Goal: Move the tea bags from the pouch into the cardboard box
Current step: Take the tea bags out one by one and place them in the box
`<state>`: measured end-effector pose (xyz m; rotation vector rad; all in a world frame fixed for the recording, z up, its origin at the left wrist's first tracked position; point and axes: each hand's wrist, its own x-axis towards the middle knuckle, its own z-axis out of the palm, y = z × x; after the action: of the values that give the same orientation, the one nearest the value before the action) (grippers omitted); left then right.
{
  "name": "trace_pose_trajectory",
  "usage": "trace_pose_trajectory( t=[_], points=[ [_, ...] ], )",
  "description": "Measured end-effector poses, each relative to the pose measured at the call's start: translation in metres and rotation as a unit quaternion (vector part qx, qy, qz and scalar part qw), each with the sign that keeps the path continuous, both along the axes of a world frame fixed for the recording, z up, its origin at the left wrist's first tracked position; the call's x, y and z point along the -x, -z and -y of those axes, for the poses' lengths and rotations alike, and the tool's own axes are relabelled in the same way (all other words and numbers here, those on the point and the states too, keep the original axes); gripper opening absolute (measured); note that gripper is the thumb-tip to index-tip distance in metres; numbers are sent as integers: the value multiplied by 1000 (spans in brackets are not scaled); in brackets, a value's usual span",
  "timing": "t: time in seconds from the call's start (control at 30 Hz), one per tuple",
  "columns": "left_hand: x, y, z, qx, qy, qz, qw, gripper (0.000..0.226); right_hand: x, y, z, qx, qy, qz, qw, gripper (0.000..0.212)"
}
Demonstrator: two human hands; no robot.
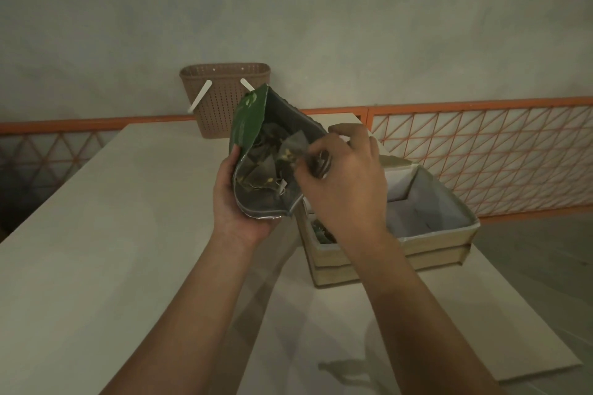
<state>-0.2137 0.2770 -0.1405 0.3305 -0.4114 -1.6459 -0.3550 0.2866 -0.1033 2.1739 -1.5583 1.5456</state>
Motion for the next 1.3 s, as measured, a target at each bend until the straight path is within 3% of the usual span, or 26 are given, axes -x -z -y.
trace_pose_trajectory(
  t=[0.1, 0.2, 0.3, 0.5, 0.6, 0.73, 0.9, 0.97, 1.03, 1.13, 1.3],
  points=[
    [-1, 0, 3, 10, -7, 5, 1000, 51, 17, -10, -9, -2, -92, 156, 984, 10],
    [-1, 0, 4, 19, 1, -7, 1000, 49, 37, -21, -17, -52, -156, 309, 937, 13],
    [0, -2, 2, 26, 3, -15, 1000, 50, 56, -20, -13, -61, -160, 352, 920, 21],
    [2, -1, 2, 18, -12, 4, 1000, 49, 79, 3, 13, -254, -69, 121, 957, 19],
    [3, 0, 1, 20, -18, 14, 1000, 49, 75, 10, 20, -277, -51, 44, 959, 13],
    [3, -2, -1, 26, -16, 21, 999, 52, 67, 15, 24, -312, -79, -33, 946, 27],
    [0, -1, -1, 32, -6, 24, 999, 53, 66, 24, 23, -380, -115, -98, 913, 27],
    [-1, -1, -1, 33, -3, 21, 999, 52, 64, 20, 20, -336, -112, -66, 933, 23],
    [-1, 0, -1, 32, 0, 11, 999, 51, 57, 8, 10, -228, -98, 37, 968, 11],
    [-2, 0, 0, 23, 0, 13, 1000, 51, 39, -13, -15, -85, -160, 180, 967, 7],
    [-1, -1, -3, 5, -13, 16, 1000, 49, -5, -18, -20, -5, -222, 19, 975, 16]
  ],
)
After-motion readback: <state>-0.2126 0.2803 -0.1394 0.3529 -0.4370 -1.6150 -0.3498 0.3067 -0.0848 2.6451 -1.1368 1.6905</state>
